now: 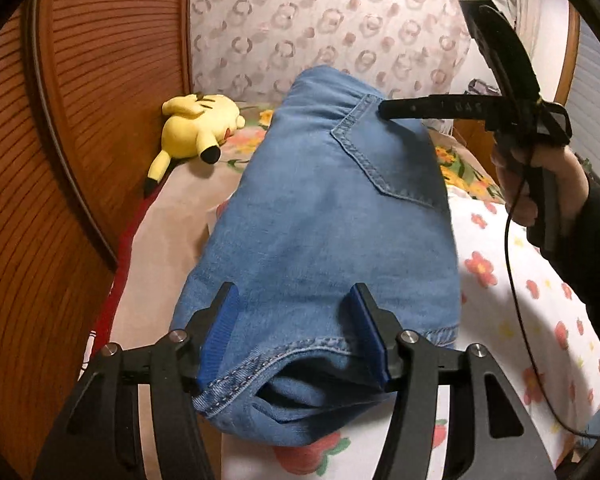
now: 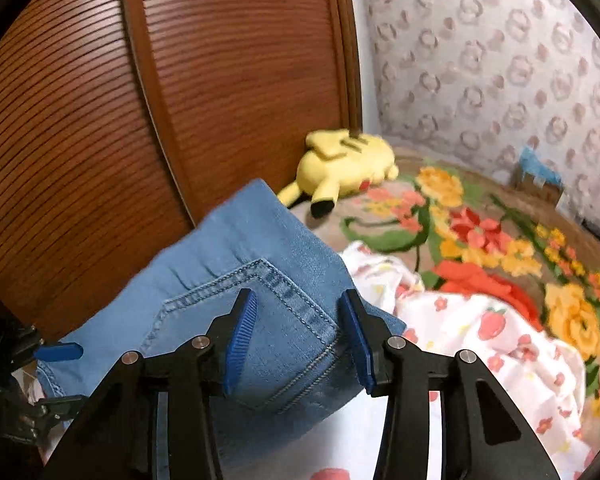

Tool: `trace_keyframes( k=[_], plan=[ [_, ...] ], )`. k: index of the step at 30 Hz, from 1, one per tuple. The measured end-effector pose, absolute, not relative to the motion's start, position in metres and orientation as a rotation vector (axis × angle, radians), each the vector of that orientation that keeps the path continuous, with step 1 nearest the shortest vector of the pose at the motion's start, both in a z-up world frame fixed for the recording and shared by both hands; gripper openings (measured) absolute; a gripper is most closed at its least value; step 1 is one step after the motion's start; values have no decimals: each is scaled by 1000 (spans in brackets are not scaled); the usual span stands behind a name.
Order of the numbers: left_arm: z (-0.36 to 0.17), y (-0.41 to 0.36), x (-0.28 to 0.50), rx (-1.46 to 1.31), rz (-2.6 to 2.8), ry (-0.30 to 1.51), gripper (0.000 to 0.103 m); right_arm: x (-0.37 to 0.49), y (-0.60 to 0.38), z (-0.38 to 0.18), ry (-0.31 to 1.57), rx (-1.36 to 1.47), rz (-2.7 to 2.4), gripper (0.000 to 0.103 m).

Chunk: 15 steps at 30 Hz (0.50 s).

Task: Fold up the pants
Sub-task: 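Lay the folded jeans down and open both grippers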

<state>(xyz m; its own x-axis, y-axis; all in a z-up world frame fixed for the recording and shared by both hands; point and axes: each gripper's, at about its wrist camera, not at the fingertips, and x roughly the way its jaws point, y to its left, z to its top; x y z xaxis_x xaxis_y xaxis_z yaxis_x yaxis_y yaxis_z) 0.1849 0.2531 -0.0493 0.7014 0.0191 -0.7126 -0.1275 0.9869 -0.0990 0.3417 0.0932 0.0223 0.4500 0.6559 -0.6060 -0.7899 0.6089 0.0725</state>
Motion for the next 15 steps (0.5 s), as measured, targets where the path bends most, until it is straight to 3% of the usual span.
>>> trace_keyframes(
  k=[10, 15],
  plan=[
    [-47, 248, 183, -142, 99, 772, 60, 336, 96, 43, 618, -215, 880, 46],
    [-39, 242, 180, -146, 83, 753, 76, 324, 87, 35, 610, -218, 897, 46]
  ],
)
